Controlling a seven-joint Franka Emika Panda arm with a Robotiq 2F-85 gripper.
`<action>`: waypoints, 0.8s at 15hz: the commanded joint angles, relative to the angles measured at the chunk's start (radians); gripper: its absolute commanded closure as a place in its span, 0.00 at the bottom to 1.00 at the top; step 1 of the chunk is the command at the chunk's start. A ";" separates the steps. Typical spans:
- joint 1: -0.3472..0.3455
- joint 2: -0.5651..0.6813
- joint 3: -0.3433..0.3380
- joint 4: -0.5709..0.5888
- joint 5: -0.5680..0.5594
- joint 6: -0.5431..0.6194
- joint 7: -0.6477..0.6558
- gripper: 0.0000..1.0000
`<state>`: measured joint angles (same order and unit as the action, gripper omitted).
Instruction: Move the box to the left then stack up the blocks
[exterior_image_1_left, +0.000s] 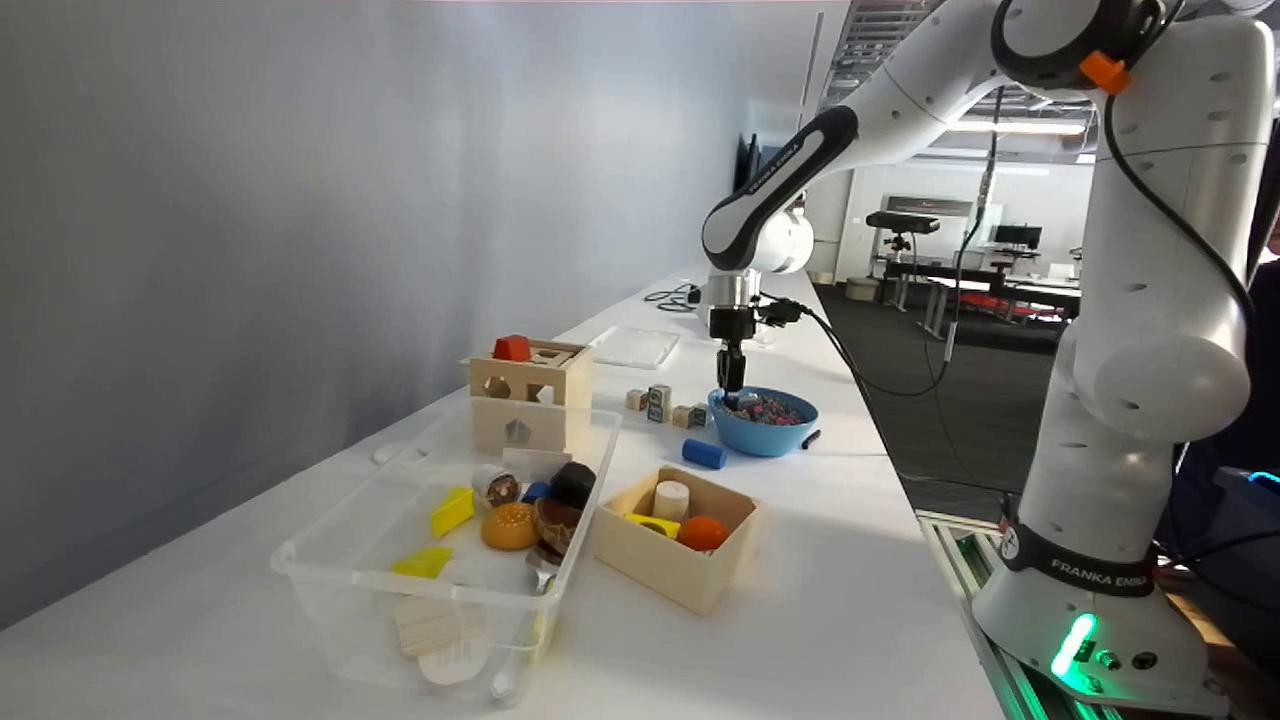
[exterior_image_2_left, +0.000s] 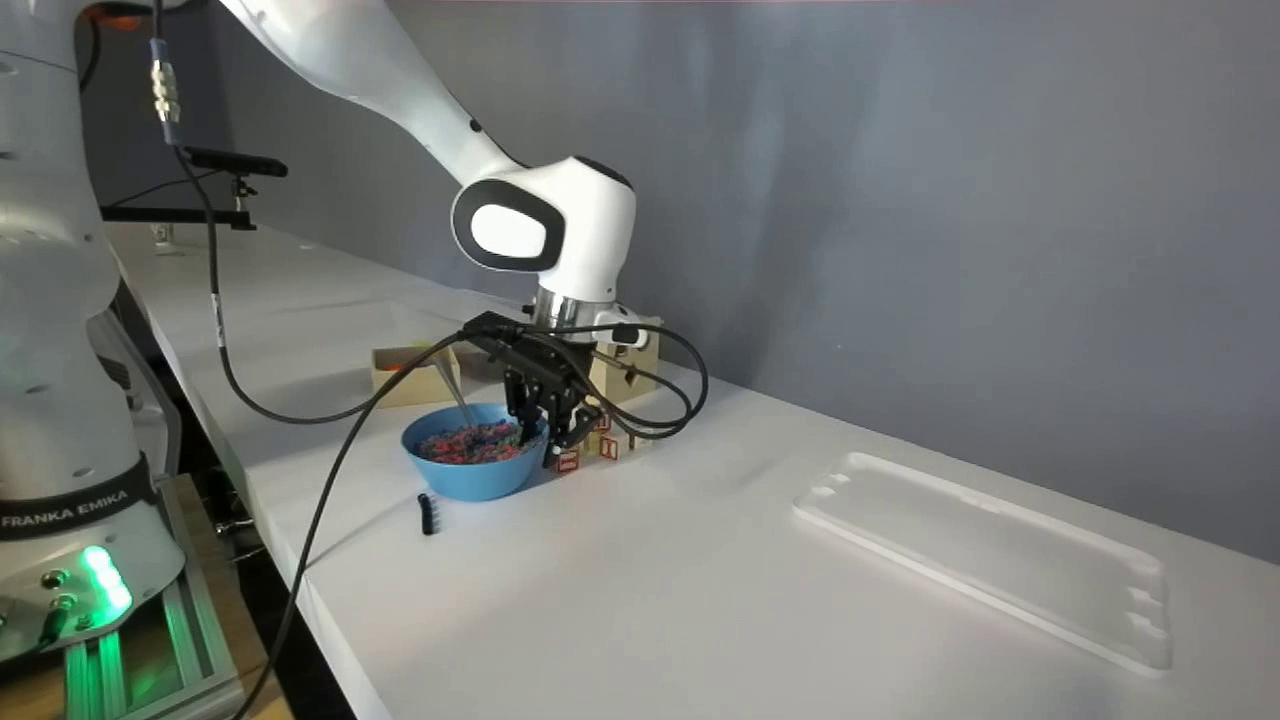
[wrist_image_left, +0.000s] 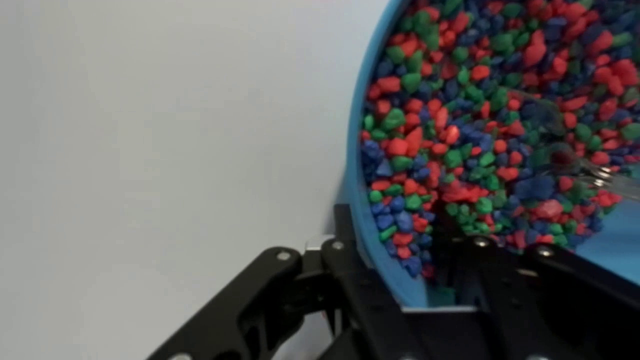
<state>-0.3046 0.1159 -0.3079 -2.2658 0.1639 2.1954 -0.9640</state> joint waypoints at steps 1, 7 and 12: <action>-0.014 0.029 0.035 0.045 0.065 -0.067 -0.051 0.90; 0.025 0.012 0.083 0.030 0.040 -0.060 0.057 0.97; 0.067 -0.010 0.119 0.010 -0.003 0.002 0.155 0.97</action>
<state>-0.2625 0.1274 -0.2078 -2.2428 0.1892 2.1547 -0.8891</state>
